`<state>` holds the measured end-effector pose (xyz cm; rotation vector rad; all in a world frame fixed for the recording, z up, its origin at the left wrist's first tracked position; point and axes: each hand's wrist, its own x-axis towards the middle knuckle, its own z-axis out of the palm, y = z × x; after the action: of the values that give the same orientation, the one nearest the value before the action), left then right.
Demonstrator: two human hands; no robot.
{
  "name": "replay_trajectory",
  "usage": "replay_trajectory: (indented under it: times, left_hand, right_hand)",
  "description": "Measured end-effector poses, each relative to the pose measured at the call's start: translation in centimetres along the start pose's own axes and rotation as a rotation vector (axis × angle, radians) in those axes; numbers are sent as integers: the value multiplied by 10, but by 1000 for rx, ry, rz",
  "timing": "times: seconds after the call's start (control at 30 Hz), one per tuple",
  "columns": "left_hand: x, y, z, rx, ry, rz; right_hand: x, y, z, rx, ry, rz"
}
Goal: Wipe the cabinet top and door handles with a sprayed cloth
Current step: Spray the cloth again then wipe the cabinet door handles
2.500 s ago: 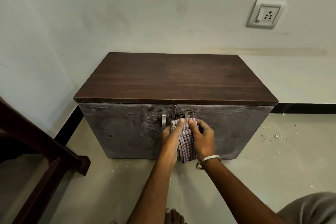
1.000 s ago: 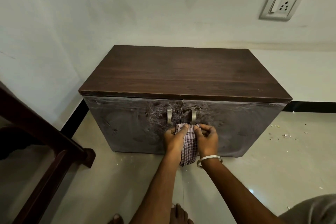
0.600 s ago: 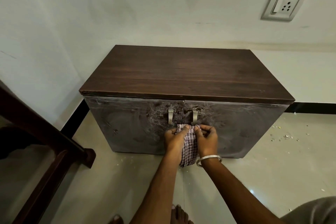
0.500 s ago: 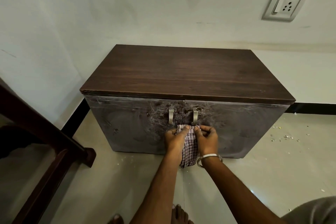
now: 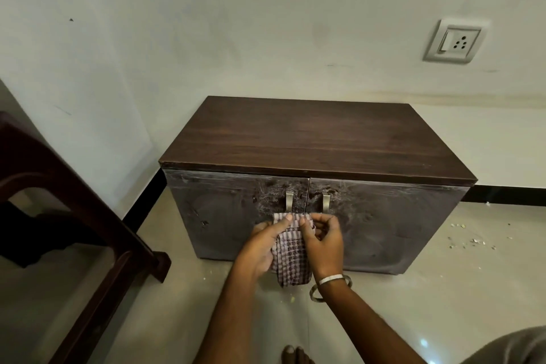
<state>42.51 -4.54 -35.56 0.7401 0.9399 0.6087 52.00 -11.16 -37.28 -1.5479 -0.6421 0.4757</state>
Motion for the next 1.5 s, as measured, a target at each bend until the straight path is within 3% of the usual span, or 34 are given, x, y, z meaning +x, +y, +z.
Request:
replay_trajectory:
  times: [0.13,0.33,0.57,0.8,1.03,1.5]
  left_hand:
    - [-5,29,-7,-13,-2,84]
    - [0,42,-1,-14,132,174]
    - [9,37,14,227,240,303]
    - [5,31,3,3,205,172]
    - [13,30,6,81,186,215]
    - [22,2,-11,7,90,149]
  right_hand:
    - [6,-24,18,-16,0,-74]
    - [28,-39,41,-126,96,-57]
    - [28,-34,39,-98,244,12]
    - [31,-35,46,-220,112,-157]
    - [27,-26,43,-148,212,-117]
    - [11,11,33,-97,123,-133]
